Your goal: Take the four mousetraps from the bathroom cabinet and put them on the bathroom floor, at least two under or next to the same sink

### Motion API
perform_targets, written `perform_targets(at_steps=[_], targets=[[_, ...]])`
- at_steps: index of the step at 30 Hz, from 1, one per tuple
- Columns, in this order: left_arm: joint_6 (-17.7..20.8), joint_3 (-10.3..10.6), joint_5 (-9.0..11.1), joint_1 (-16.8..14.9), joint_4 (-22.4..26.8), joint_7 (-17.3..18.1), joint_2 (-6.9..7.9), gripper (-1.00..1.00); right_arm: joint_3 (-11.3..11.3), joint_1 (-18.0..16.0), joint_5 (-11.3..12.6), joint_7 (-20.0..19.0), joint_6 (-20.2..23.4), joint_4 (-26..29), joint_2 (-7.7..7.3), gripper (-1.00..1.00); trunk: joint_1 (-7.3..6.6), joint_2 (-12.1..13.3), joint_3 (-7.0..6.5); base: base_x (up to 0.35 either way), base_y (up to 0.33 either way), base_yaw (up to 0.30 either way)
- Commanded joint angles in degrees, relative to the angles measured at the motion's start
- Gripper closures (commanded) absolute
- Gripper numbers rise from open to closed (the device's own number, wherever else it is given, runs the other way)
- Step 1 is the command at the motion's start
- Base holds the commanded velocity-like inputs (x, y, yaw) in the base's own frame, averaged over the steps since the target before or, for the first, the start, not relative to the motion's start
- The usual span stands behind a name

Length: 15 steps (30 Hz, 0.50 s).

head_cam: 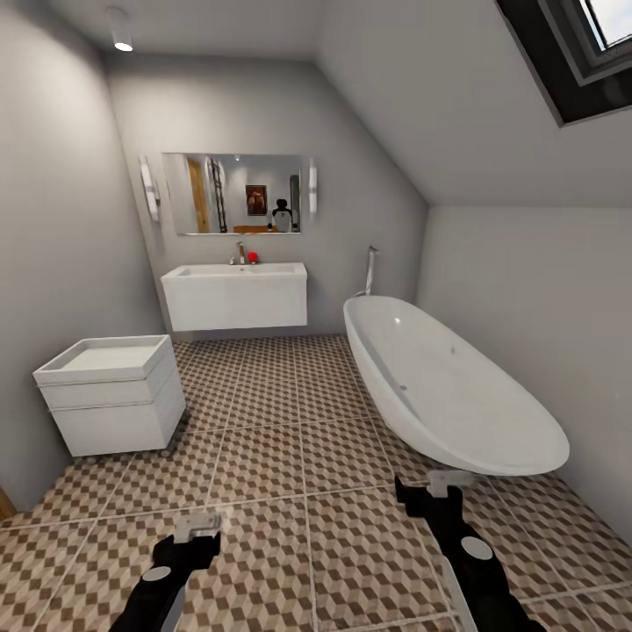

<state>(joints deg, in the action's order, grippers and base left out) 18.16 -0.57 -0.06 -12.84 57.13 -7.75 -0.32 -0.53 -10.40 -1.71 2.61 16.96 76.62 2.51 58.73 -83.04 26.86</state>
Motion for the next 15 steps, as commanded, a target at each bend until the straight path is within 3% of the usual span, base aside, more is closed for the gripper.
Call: perform_targets(at_steps=[1, 6, 9, 10, 15], targets=[[-0.7, -0.1, 0.0, -0.1, -0.1, -0.1, -0.03, -1.00, -0.1, -0.1, -0.2, 0.2, 0.4, 0.1, -0.01, -1.00, 0.00, 0.0, 0.06, 0.000, 0.000, 0.000], [-5.2, 0.0, 0.0, -0.1, -0.7, -0.2, -0.10, -1.00, -0.4, -0.1, -0.2, 0.2, -0.6, 0.4, 0.09, -1.00, 0.00, 0.0, 0.06, 0.000, 0.000, 0.000], [-5.8, 0.0, 0.0, -0.2, -0.7, -0.2, -0.11, -1.00, -1.3, -0.1, -0.2, 0.3, -0.9, 0.4, 0.10, -1.00, 0.00, 0.0, 0.06, 0.000, 0.000, 0.000], [-6.1, 0.1, 0.0, -0.2, -0.5, -0.2, -0.12, -1.00, -3.7, -0.1, -0.3, 0.4, -1.1, 0.5, 0.03, -1.00, 0.00, 0.0, 0.06, 0.000, 0.000, 0.000], [-6.2, 0.2, 0.0, -0.2, -0.3, -0.2, -0.12, -1.00, -6.8, -0.1, -0.2, 0.6, -1.1, 0.5, -0.06, -1.00, 0.00, 0.0, 0.06, 0.000, 0.000, 0.000]])
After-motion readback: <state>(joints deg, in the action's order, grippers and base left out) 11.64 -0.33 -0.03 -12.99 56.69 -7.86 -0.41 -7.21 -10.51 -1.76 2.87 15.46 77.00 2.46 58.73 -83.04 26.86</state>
